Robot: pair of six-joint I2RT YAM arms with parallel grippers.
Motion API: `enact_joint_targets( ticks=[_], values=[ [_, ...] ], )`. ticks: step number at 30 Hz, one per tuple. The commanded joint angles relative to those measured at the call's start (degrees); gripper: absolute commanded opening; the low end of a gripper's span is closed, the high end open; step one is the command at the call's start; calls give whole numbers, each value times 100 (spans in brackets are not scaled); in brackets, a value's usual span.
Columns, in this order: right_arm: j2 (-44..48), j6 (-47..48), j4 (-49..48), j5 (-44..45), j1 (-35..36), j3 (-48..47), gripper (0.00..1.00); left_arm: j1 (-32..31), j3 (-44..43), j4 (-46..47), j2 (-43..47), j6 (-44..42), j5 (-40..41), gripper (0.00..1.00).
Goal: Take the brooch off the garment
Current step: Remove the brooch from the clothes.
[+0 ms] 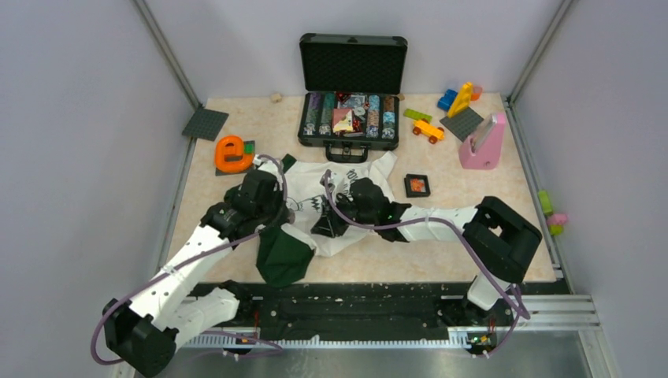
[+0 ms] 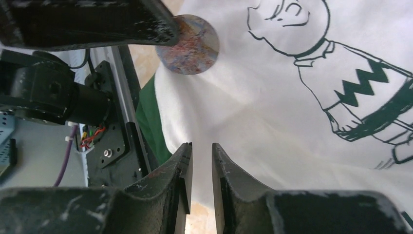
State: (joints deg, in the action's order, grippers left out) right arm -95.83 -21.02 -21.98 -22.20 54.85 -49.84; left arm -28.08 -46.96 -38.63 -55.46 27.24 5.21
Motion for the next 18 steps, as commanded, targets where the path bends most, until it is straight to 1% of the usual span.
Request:
enact_joint_targets(
  ticks=[1,3,5,7,8,11,15,18],
  values=[
    [322,-444,-590,-466,-340,141,23,-348,-205,371,414,-1210,248,0],
    [337,-630,-684,-717,-453,159,27,-410,-8,733,785,-1747,-47,0],
    [379,-709,-727,-828,-519,184,31,-423,206,1061,1067,-2469,-642,0],
    [471,-734,-786,-839,-546,234,42,-430,410,1277,1303,-3054,-1099,0],
    [522,-737,-786,-869,-565,242,44,-435,503,1324,1409,-3347,-1357,0],
    [648,-882,-844,-1061,-648,251,46,-456,669,1323,1635,-4285,-2136,0],
    [822,-1459,-712,-1201,-793,165,47,-493,947,1601,1847,-4768,-2186,0],
    [930,-1920,-106,-898,-806,1,48,-571,1081,1775,1878,-5054,-2225,0]
  ],
)
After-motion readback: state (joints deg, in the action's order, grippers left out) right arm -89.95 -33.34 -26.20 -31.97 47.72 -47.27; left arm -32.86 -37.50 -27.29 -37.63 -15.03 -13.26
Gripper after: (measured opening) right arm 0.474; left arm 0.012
